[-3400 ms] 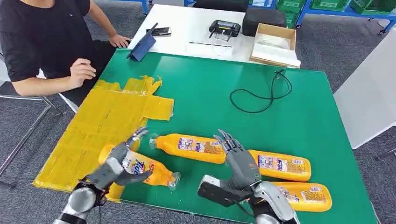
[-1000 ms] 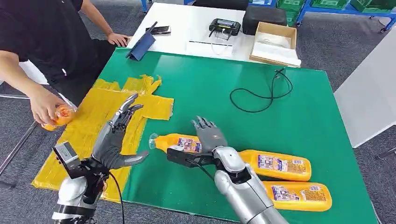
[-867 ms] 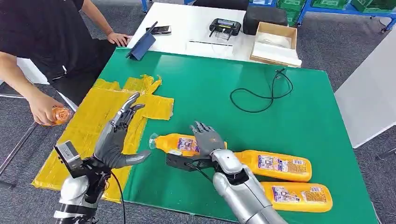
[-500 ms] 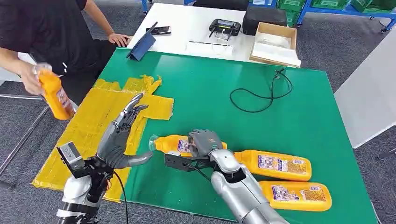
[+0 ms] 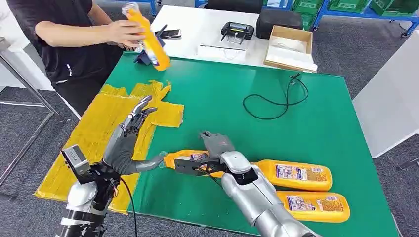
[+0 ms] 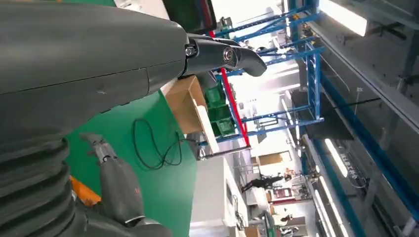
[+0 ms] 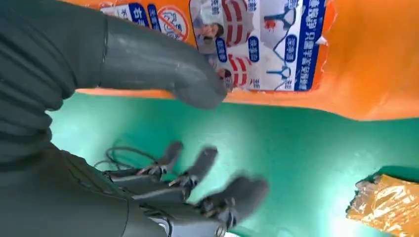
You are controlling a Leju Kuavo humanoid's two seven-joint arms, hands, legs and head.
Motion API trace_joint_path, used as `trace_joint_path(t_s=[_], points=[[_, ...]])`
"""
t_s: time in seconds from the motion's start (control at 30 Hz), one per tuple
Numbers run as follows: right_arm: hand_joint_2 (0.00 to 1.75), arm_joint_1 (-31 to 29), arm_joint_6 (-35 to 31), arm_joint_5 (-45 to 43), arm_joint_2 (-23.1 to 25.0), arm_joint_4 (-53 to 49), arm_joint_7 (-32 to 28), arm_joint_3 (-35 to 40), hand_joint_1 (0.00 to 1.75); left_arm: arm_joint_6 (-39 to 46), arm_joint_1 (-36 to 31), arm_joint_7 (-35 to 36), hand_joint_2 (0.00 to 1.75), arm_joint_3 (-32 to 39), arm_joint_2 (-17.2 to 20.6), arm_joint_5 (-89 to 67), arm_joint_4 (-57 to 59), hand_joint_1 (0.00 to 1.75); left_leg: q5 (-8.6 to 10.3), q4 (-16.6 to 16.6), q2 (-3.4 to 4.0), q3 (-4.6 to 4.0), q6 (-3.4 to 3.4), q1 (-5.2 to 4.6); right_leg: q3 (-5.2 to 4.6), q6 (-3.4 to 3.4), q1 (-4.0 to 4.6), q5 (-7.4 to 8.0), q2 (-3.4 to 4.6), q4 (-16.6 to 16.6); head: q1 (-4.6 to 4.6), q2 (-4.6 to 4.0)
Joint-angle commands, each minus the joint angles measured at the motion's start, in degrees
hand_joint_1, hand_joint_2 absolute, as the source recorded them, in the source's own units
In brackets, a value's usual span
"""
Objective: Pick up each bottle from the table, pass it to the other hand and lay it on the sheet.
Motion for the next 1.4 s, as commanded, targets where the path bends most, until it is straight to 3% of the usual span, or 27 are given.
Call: trace_joint_path(t_s=[0.03,0.13,0.2,0.3,0.33,0.5,0.9,0.97,1.07,1.1,1.13,1.23,1.4], points=[[1.75,6.67,-4.46,1.77,-2.69,-1.30,2.46,-0.51,0.00,0.58,2.38,-1.33,1.75,1.58,-0.75,-1.03,0.09,0.00,0.07,-0.11,-0.11,0.06,-0.11,0.09,0.15,-0.13,0.08,0.06,0.04,-0.18,0.02,0.00],[1.75,10.93,-12.23,2.92,-2.62,-11.51,0.86,-5.39,0.00,0.76,5.89,-2.62,1.75,2.63,-1.64,-2.38,-1.73,0.00,0.03,-0.12,-0.13,0.15,-0.09,0.08,0.25,-0.11,0.06,0.01,0.02,-0.20,0.02,0.00],[1.75,13.36,-12.94,3.56,-2.20,-20.19,-1.18,-7.91,0.00,0.52,7.21,-2.93,1.75,3.03,-1.98,-2.76,-2.39,0.00,0.01,-0.07,-0.13,0.11,-0.09,0.08,0.22,-0.10,0.06,-0.01,0.01,-0.14,0.02,0.00],[1.75,21.57,-21.37,5.37,-2.67,-38.24,-7.35,-8.24,0.00,0.88,11.41,-3.80,1.75,4.21,-2.51,-3.35,-5.36,0.00,-0.08,0.04,-0.09,-0.03,-0.13,0.06,0.10,-0.14,0.04,-0.09,0.12,-0.02,0.00,0.00],[1.75,24.28,-23.01,7.23,-3.14,-43.04,-8.02,-7.83,0.00,0.58,13.13,-4.15,1.75,4.79,-3.03,-3.40,-6.19,0.00,-0.05,-0.01,0.01,-0.16,-0.10,0.05,0.51,-0.09,0.04,-0.01,0.16,-0.07,0.04,0.00],[1.75,28.47,-28.70,6.90,-3.86,-49.10,-11.81,-7.53,0.00,0.16,14.83,-4.91,1.75,4.78,-3.72,-4.86,-7.58,0.00,-0.05,0.03,-0.09,-0.43,-0.08,0.04,0.28,-0.05,0.04,-0.03,0.03,-0.02,0.00,0.00],[1.75,29.03,-29.92,7.43,-4.12,-49.67,-13.35,-6.96,0.00,0.19,14.39,-4.29,1.75,4.86,-3.49,-4.64,-7.91,0.00,-0.01,0.01,-0.02,-0.60,-0.07,0.04,0.05,-0.07,0.04,0.02,0.11,-0.03,0.02,0.00],[1.75,29.48,-27.15,11.24,-4.66,-49.87,-11.88,-6.10,0.00,0.09,14.34,-3.73,1.75,4.78,-3.35,-4.21,-8.11,0.00,0.00,0.00,-0.05,-0.60,-0.07,0.03,0.06,-0.07,0.04,0.01,0.07,-0.02,0.00,0.00],[1.75,27.49,-18.68,12.65,-5.43,-43.21,-7.70,-5.59,0.00,-0.43,13.48,-3.79,1.75,4.83,-2.52,-3.56,-6.33,0.00,-0.03,-0.01,-0.05,-0.53,-0.10,0.06,0.14,-0.11,0.06,-0.01,0.12,-0.05,0.02,0.00],[1.75,25.50,-13.84,18.00,-6.23,-38.42,-2.01,-5.07,0.00,-0.90,12.92,-3.96,1.75,5.02,-2.38,-3.41,-5.41,0.00,0.00,-0.04,0.01,-0.53,-0.08,0.05,0.13,-0.08,0.06,0.04,0.13,-0.08,0.02,0.00],[1.75,22.94,-12.49,14.13,-5.55,-31.96,-1.86,-6.17,0.00,-1.43,11.52,-4.05,1.75,5.11,-2.23,-3.26,-3.90,0.00,-0.03,-0.08,0.05,-0.39,-0.14,0.08,0.26,-0.14,0.08,0.03,0.25,-0.13,0.00,0.00],[1.75,18.74,-12.70,12.56,-4.99,-23.04,-1.12,-7.65,0.00,-1.50,9.52,-3.56,1.75,4.82,-2.10,-3.29,-2.34,0.00,0.09,-0.18,0.07,-0.37,-0.11,0.07,0.28,-0.11,0.07,0.16,0.23,-0.22,0.02,0.00],[1.75,18.15,-11.54,11.83,-4.81,-22.57,-1.20,-8.52,0.00,-0.94,9.48,-2.99,1.75,4.66,-1.70,-3.04,-2.81,0.00,0.16,-0.07,-0.06,-0.60,-0.03,0.01,0.05,-0.18,0.02,0.19,0.06,-0.06,0.07,0.00]])
